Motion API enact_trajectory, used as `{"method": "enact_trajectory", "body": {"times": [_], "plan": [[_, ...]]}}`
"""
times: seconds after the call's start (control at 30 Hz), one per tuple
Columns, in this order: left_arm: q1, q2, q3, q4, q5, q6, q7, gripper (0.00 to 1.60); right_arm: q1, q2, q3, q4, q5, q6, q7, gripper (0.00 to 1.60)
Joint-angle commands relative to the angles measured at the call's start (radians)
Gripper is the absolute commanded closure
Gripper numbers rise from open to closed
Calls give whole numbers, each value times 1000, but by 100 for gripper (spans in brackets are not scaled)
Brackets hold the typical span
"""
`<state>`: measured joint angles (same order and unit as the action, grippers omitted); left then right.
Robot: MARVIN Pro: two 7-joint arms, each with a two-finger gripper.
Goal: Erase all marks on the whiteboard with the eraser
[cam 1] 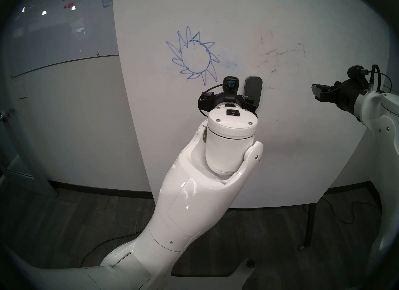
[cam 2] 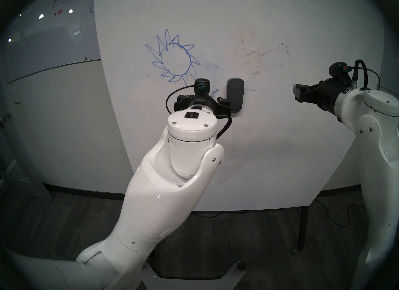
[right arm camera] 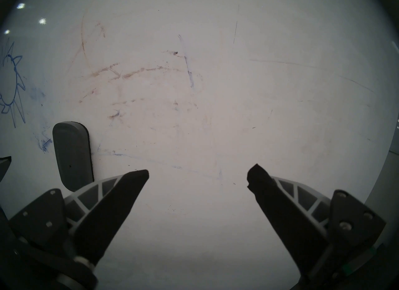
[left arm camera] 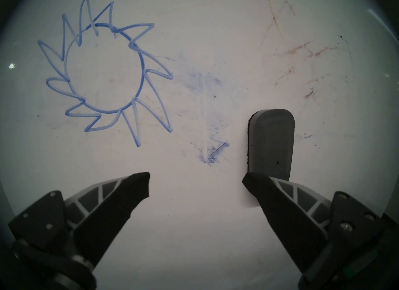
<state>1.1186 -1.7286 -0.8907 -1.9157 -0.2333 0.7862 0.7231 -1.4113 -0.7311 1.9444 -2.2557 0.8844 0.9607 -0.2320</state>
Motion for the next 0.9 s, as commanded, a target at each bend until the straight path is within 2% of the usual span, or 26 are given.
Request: {"method": "enact_trajectory", "body": {"times": [0.0, 0.37, 0.63, 0.87], "plan": [[-43, -52, 21, 37, 5, -59, -1, 0, 6, 6, 2, -4, -1, -4, 3, 0], [-63, -80, 38, 118, 6, -107, 9, 0, 6, 7, 2, -4, -1, -5, 3, 0], [-95, -112, 31, 183, -7, -157, 54, 0, 6, 7, 2, -4, 0, -5, 2, 0], [-126, -140, 42, 233, -14, -181, 50, 0, 6, 7, 2, -4, 0, -5, 2, 0]]}}
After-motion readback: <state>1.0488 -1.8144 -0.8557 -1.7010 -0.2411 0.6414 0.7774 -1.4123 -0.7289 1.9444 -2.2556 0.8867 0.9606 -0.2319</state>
